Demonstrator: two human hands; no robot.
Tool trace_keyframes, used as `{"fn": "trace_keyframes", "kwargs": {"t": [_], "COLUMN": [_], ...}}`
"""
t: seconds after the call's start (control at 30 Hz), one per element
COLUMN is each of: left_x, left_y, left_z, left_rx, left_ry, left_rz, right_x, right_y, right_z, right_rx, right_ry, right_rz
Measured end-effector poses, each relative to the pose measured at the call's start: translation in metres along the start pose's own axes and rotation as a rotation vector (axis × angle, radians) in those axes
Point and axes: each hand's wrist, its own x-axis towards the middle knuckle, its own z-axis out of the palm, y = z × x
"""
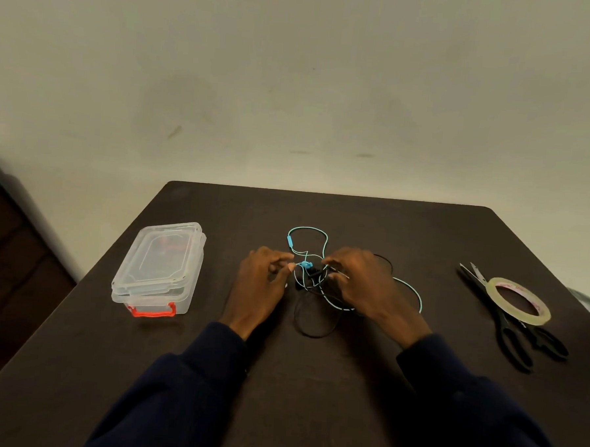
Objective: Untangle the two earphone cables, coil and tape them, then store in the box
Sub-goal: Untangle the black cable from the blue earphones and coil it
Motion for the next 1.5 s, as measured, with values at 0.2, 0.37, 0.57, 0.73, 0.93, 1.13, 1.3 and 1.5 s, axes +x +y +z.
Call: {"fn": "trace_keyframes", "kwargs": {"t": [0.2,0.37,0.57,0.73,0.93,1.13,1.3,1.5], "left_x": [-0.002,-0.009,-0.007,-0.007,0.000,-0.003,-0.004,-0.003], "left_y": [0.007,0.012,0.008,0.007,-0.002,-0.010,0.000,-0.004], "left_z": [0.003,0.009,0.010,0.008,-0.001,0.004,0.005,0.006], "left_rx": [-0.084,-0.037,-0.006,-0.021,-0.129,-0.019,-0.079,-0.170], "left_ry": [-0.050,-0.170,-0.134,-0.100,-0.028,-0.133,-0.129,-0.111], "left_rz": [0.140,0.189,0.160,0.140,0.002,-0.047,-0.049,-0.115], "right_x": [-0.004,-0.008,-0.014,-0.022,-0.023,-0.029,-0.036,-0.035], "right_y": [0.000,0.002,0.003,0.000,0.008,0.028,0.037,0.052], "right_z": [0.012,0.012,0.004,-0.001,-0.040,-0.047,-0.041,-0.050], "right_rx": [0.011,-0.034,0.078,0.131,0.259,0.117,0.309,0.231], "right_ry": [-0.073,-0.049,0.063,0.184,0.378,0.014,0.130,0.262], "right_rz": [-0.050,-0.056,-0.006,-0.014,0.054,0.056,0.143,0.251]}}
